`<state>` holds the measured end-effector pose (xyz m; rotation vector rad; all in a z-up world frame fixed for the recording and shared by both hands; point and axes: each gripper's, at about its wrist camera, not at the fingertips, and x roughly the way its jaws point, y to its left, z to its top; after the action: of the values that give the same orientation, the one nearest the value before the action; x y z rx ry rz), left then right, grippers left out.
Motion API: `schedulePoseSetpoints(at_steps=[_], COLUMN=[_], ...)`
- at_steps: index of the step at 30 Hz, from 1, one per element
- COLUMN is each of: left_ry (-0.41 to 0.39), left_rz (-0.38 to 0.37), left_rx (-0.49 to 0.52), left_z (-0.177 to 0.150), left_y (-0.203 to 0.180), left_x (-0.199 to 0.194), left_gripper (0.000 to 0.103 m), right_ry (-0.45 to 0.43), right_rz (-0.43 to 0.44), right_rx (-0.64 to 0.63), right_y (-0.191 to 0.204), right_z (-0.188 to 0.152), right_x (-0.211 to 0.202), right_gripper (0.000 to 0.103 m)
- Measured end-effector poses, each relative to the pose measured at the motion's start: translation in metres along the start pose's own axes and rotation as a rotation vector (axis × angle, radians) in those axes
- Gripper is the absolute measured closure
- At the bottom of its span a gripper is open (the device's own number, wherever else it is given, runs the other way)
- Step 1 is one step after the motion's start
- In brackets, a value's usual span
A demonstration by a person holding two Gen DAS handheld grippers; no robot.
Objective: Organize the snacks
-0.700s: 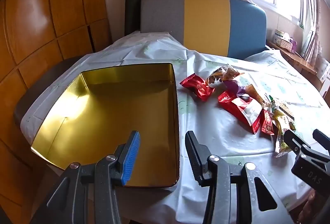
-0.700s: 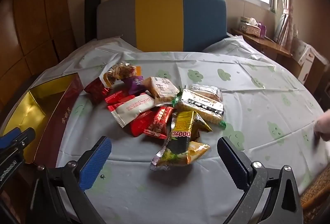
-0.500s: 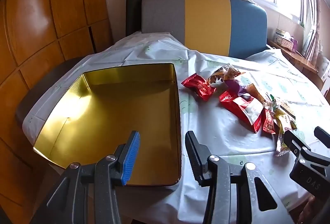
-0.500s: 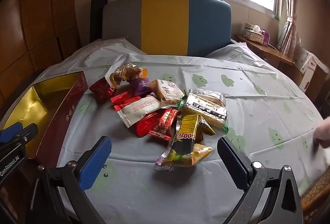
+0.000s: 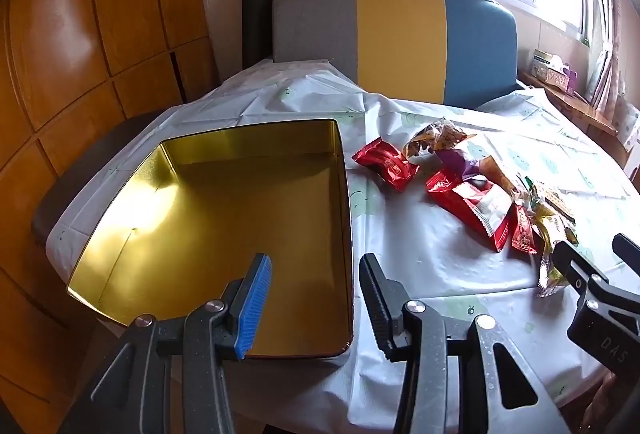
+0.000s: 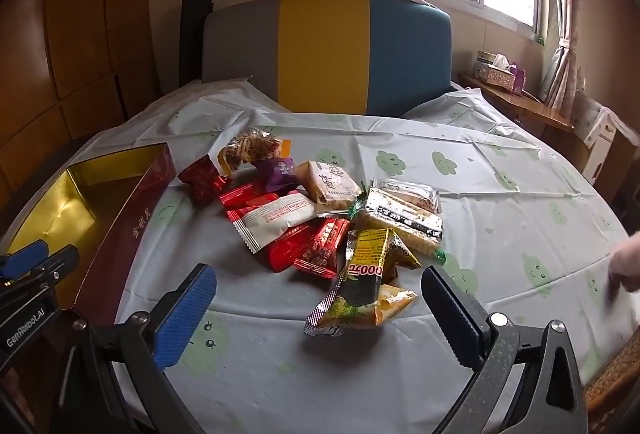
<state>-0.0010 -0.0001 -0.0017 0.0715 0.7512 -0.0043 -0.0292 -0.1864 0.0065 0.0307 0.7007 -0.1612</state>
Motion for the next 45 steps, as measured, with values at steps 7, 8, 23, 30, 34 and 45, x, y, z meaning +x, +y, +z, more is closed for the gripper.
schedulePoseSetpoints(at_steps=[7, 8, 23, 30, 34, 45], left_ry=[0.008, 0.008, 0.012, 0.010, 0.008, 0.010], left_rz=[0.001, 0.002, 0.008, 0.010, 0.009, 0.009], left_rx=[0.009, 0.008, 0.012, 0.014, 0.018, 0.034], left_z=[0.000, 0.000, 0.000, 0.000, 0.000, 0.000], left_y=[-0.002, -0.002, -0.003, -0.003, -0.003, -0.006], left_x=[0.002, 0.002, 0.004, 0.002, 0.001, 0.000], left_gripper=[0.056, 0.056, 0.056, 0.056, 0.056, 0.056], right_ry=[-0.013, -0.015, -0.023, -0.029, -0.035, -0.047], right_rz=[0.004, 0.004, 0.006, 0.006, 0.004, 0.001], right_rx=[0.000, -0.002, 0.002, 0.006, 0.008, 0.027], right_y=[0.000, 0.001, -0.002, -0.003, -0.004, -0.012], right_z=[0.001, 0.001, 0.001, 0.002, 0.002, 0.003], right_x=[-0.001, -0.001, -0.002, -0.002, -0.003, -0.005], right_gripper=[0.000, 0.000, 0.000, 0.000, 0.000, 0.000])
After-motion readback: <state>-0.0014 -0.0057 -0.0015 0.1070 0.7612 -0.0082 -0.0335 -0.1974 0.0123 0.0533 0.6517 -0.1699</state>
